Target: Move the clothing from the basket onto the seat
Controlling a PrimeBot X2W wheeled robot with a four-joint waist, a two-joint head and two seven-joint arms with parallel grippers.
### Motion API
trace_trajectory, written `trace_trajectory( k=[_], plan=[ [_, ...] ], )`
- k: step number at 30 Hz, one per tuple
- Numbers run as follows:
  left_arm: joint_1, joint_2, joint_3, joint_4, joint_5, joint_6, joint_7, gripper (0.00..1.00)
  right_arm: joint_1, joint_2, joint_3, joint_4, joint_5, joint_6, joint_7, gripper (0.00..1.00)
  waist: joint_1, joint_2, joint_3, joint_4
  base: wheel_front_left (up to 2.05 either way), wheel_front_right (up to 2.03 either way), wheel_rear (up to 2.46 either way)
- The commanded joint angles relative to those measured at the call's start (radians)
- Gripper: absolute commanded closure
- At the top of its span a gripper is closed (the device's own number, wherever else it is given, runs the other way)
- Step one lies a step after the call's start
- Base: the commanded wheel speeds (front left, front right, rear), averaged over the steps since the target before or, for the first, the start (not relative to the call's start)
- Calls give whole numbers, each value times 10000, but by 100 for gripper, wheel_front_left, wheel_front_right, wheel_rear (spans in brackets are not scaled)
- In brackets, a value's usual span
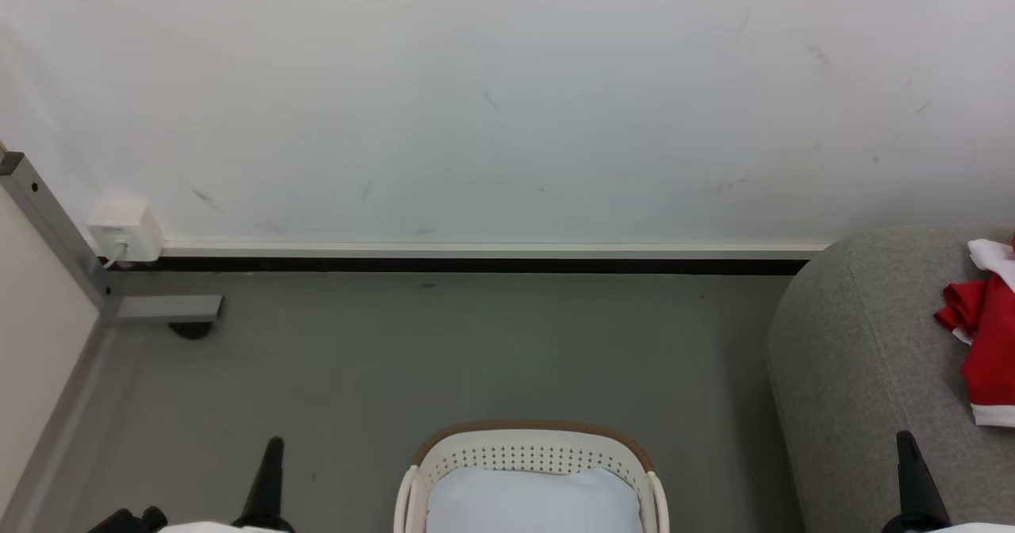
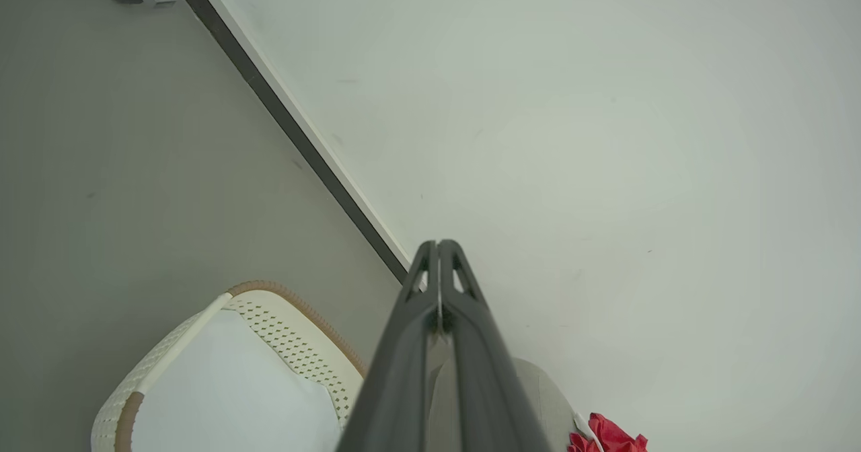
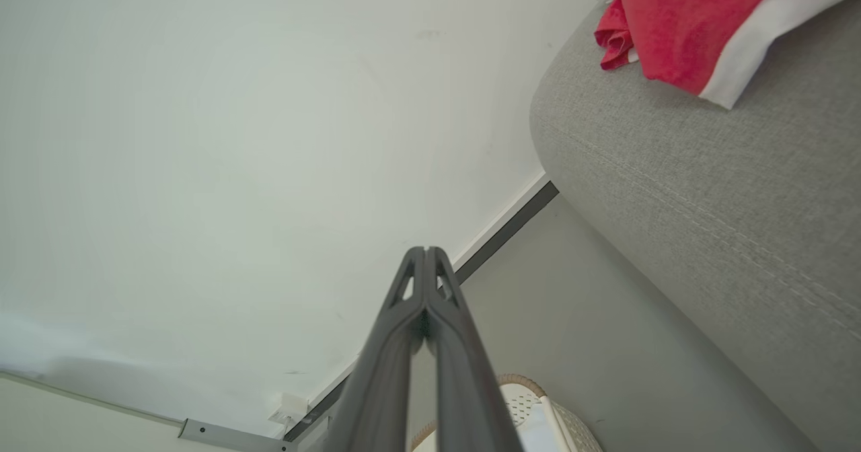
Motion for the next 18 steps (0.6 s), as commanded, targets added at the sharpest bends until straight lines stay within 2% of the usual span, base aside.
trace_trajectory(
  k=[1, 18],
  plan=[
    [-211, 36, 90, -131, -301, -64, 70, 100, -256, -118, -32, -144, 357, -9, 76, 100, 0, -1, 6, -9, 0, 0, 0],
    [-391, 17, 354, -180, -1916, -201, 525, 100, -448, -134, -90, -219, 2212, -12, 519, 100, 0, -1, 56, -100, 0, 0, 0]
  ],
)
